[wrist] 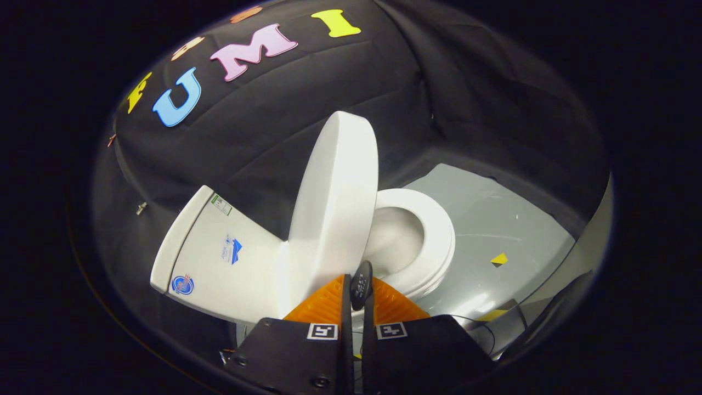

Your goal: Open the toilet lid.

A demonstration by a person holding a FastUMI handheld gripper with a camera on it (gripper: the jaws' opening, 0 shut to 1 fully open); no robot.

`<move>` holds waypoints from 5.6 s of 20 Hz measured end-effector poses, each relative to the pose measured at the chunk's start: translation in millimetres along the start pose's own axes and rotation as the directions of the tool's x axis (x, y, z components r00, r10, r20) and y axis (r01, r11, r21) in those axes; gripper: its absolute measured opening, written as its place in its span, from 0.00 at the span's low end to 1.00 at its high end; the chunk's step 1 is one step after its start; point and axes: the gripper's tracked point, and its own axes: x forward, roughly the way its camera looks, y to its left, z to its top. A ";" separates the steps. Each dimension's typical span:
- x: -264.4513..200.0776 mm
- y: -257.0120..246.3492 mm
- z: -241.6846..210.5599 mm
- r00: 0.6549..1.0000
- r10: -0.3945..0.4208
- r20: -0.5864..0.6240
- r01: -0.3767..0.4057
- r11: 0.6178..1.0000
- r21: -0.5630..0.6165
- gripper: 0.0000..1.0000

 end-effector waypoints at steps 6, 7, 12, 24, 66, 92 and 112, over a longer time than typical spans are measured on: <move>-14.8 37.3 5.1 0.996 -0.039 0.081 0.048 0.992 -0.115 0.09; -16.5 42.9 5.7 0.994 -0.049 0.095 0.062 0.988 -0.139 0.10; -27.3 71.5 7.6 0.982 -0.078 0.170 0.116 0.967 -0.228 0.11; -45.7 155.9 -3.3 0.963 -0.020 0.269 0.126 0.916 -0.381 0.09; -66.7 278.3 -42.4 0.934 0.192 0.301 0.053 0.760 -0.648 0.99; -281.4 209.4 165.3 0.738 0.373 0.563 -0.047 0.860 -0.508 0.98; -309.5 131.0 214.0 0.700 0.256 0.666 0.055 0.912 -0.408 0.98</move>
